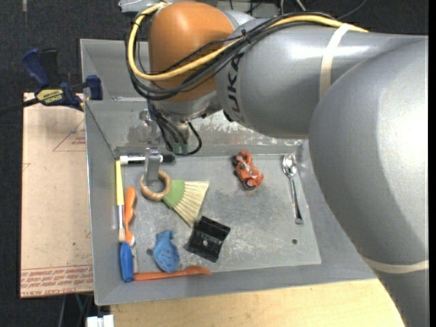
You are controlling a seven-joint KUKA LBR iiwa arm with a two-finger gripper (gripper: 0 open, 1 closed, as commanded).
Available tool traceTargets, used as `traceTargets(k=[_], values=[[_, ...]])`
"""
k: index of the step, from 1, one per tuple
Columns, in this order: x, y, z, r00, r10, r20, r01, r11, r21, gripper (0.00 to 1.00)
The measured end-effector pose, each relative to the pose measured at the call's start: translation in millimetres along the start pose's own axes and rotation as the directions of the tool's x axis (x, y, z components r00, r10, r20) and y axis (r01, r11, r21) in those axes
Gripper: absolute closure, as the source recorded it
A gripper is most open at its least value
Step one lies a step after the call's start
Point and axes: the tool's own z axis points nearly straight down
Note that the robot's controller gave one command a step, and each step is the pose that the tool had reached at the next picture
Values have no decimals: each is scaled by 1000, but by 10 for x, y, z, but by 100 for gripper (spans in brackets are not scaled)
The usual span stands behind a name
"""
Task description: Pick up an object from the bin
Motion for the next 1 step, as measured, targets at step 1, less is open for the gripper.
traceTargets(k=[1], values=[[182, -493, 936, 999, 36, 2, -36, 999, -2, 0]])
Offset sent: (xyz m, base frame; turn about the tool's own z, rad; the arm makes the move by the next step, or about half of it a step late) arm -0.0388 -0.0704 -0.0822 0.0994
